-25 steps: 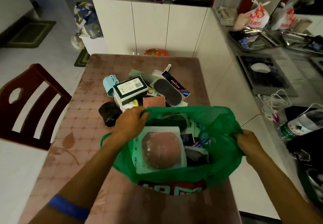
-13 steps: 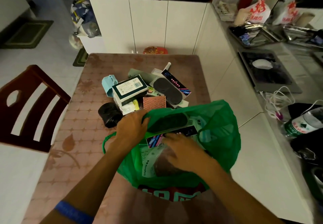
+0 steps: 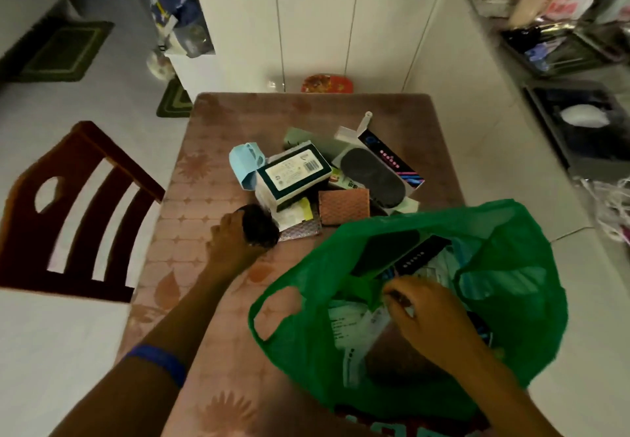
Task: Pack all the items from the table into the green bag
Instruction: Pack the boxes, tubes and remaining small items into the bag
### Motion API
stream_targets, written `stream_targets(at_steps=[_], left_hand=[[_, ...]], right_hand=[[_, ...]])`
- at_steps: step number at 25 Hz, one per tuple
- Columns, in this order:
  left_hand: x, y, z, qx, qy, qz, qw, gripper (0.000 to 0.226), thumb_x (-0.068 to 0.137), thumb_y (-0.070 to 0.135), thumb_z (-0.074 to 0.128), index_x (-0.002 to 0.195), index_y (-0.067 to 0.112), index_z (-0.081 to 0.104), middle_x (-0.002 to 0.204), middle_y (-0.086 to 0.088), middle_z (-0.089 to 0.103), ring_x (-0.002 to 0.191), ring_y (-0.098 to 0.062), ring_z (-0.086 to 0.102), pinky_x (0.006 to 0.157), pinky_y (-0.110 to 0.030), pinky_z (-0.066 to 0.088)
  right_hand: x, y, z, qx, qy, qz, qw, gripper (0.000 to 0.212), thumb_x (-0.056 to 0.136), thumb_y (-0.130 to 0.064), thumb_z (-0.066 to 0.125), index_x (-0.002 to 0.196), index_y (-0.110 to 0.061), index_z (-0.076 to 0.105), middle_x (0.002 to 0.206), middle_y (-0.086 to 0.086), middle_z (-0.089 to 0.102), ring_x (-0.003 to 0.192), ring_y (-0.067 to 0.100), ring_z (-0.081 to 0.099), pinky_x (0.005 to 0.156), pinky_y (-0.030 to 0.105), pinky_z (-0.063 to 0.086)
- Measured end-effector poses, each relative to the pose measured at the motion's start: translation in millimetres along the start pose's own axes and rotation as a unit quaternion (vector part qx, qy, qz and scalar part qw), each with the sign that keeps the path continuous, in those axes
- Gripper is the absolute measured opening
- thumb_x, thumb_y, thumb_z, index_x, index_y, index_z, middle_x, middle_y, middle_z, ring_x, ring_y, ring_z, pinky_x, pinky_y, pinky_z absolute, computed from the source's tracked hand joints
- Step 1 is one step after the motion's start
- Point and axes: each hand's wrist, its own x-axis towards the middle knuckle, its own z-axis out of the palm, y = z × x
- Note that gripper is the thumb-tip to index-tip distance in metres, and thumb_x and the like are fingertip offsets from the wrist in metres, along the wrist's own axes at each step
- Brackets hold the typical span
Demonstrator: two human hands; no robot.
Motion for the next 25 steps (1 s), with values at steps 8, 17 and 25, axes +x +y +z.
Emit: stream_targets(at_steps=[8, 17, 25], left_hand=[[38, -15, 8, -0.147, -0.003, -0.024, 0.989, 0.089, 0.046, 0.035, 0.09, 0.123, 0.019, 0.048, 0.118, -0.014, 0.06, 0.107, -0.034, 0.057, 0.085, -0.048, 0.052], [-167, 118, -92, -0.375, -0.099, 0.212, 0.897, 0.088, 0.051, 0.036, 0.09, 0.126, 0.043, 0.044, 0.117, 0.023, 0.054, 0.1, 0.01, 0.058, 0.072, -0.012, 0.052], [-174, 248, 56, -0.179, -0.135, 0.261, 0.939, 0.084, 0.061, 0.051, 0.079, 0.132, 0.038, 0.037, 0.135, 0.004, 0.045, 0.123, -0.016, 0.046, 0.104, -0.039, 0.042]], right_hand=[[-41, 36, -36, -0.263, 0.049, 0.025, 0.963, 0.021, 0.072, -0.021, 0.069, 0.093, -0.024, 0.07, 0.098, -0.003, 0.072, 0.1, 0.027, 0.061, 0.091, 0.046, 0.039], [-40, 54, -84, -0.357, -0.08, 0.22, 0.904, 0.02, 0.071, -0.022, 0.074, 0.087, -0.018, 0.063, 0.062, -0.003, 0.052, 0.061, 0.02, 0.057, 0.05, 0.021, 0.031], [-55, 48, -173, 0.406, 0.199, 0.195, 0.87, 0.036, 0.078, 0.013, 0.047, 0.06, -0.016, 0.054, 0.054, 0.004, 0.054, 0.056, 0.018, 0.052, 0.062, 0.03, 0.044]])
